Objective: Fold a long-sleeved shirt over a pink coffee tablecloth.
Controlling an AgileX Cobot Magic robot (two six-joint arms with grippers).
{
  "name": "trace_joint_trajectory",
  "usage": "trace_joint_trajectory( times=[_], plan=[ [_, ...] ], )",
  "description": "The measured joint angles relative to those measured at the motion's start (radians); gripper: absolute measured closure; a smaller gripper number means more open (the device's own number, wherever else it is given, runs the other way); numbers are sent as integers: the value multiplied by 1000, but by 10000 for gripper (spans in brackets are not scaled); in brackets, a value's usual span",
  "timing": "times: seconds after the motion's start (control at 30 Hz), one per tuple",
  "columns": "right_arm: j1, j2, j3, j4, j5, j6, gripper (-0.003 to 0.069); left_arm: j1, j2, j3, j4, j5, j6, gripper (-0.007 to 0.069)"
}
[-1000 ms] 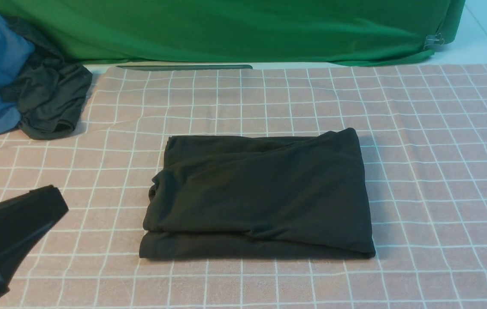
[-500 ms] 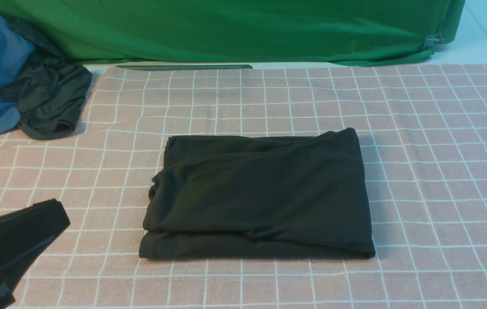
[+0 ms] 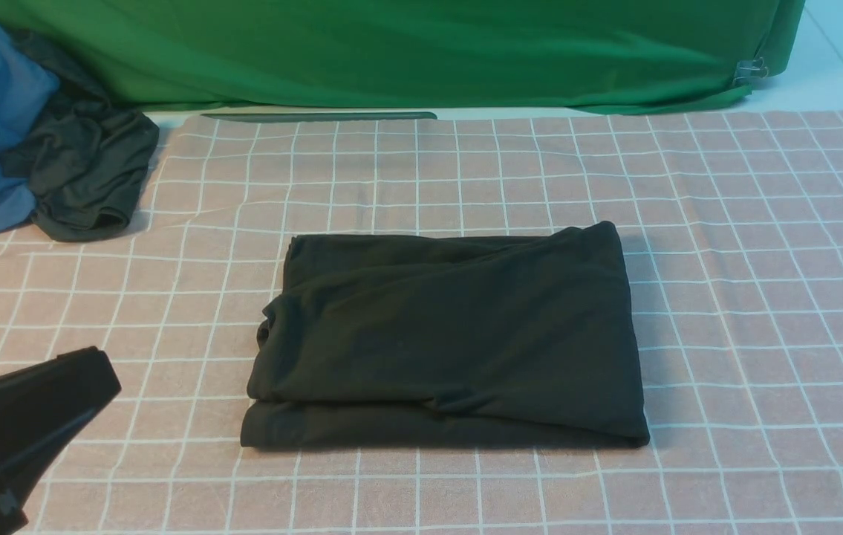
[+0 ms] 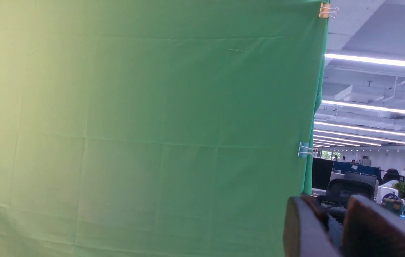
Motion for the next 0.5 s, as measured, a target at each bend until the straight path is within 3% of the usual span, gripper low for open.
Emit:
trace_joint_trajectory(
  times=[0.27, 0.37, 0.5],
  plan=[
    [0, 0, 0, 0, 0, 0, 442, 21, -23, 18, 25, -69, 68, 610],
    [0, 0, 0, 0, 0, 0, 435, 126, -84, 105, -30, -221, 203, 610],
    [0, 0, 0, 0, 0, 0, 426, 295, -175, 254, -54, -313, 247, 610]
  ],
)
